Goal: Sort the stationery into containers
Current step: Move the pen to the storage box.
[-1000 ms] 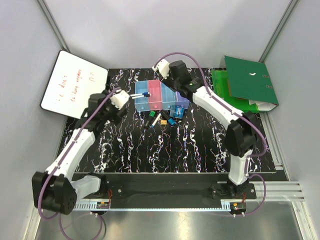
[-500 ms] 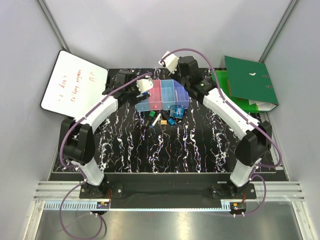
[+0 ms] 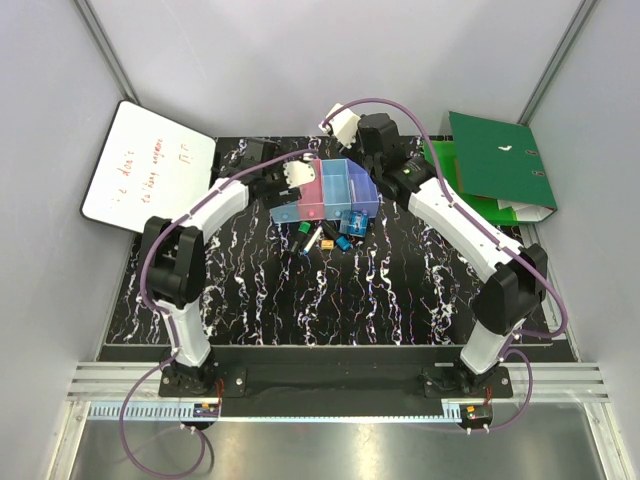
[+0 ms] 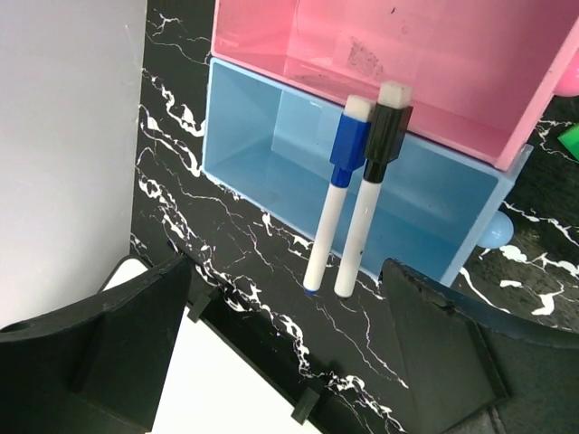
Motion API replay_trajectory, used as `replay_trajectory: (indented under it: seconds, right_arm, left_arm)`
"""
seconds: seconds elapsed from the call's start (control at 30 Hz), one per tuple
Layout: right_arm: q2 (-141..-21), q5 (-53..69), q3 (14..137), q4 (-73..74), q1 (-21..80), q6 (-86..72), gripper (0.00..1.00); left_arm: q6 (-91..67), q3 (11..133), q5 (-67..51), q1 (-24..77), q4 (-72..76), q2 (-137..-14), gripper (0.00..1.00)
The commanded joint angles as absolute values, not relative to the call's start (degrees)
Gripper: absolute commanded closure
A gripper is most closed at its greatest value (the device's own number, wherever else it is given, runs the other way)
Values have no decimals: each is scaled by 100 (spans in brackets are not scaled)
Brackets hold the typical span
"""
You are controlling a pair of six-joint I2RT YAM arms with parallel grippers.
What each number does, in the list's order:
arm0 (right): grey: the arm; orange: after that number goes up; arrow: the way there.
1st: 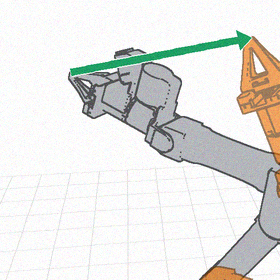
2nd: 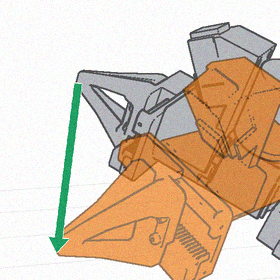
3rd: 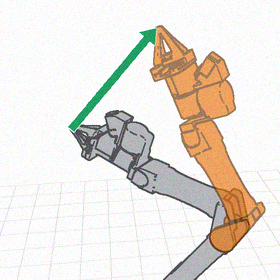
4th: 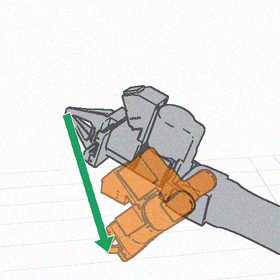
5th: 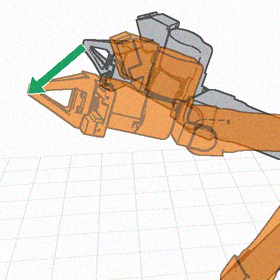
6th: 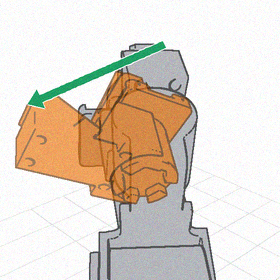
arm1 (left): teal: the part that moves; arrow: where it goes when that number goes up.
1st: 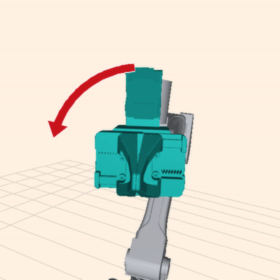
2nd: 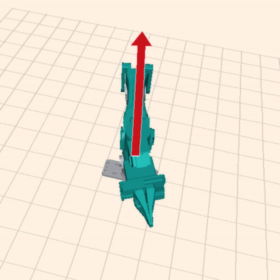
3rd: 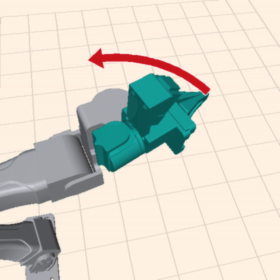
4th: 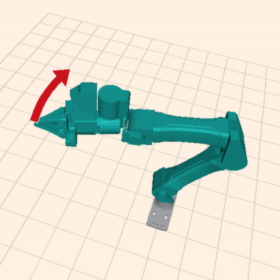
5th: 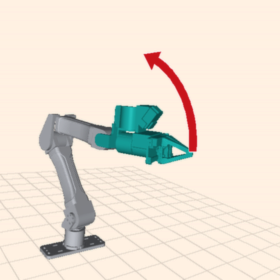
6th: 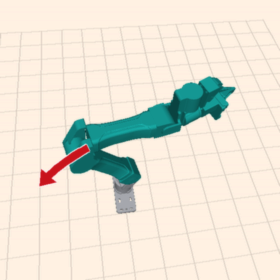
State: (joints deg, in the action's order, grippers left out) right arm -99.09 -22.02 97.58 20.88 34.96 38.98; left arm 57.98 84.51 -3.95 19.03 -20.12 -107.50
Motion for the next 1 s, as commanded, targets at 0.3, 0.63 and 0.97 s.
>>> replay_trajectory:
  seconds: [0.3, 0.63, 0.97]
  right_arm:
    - [-9615, -2294, 9826, 1925, 3560, 3850, 52]
    - [-9580, -2276, 9817, 1925, 3560, 3788, 52]
    - [-9571, -2276, 9817, 1934, 3560, 3753, 53]
  left_arm:
    - [5924, 8763, -536, 1890, -2021, -11030, 9]
    - [5845, 9026, -501, 1855, -1995, -11373, 14]
    - [5801, 9123, -448, 1793, -1969, -11514, 31]
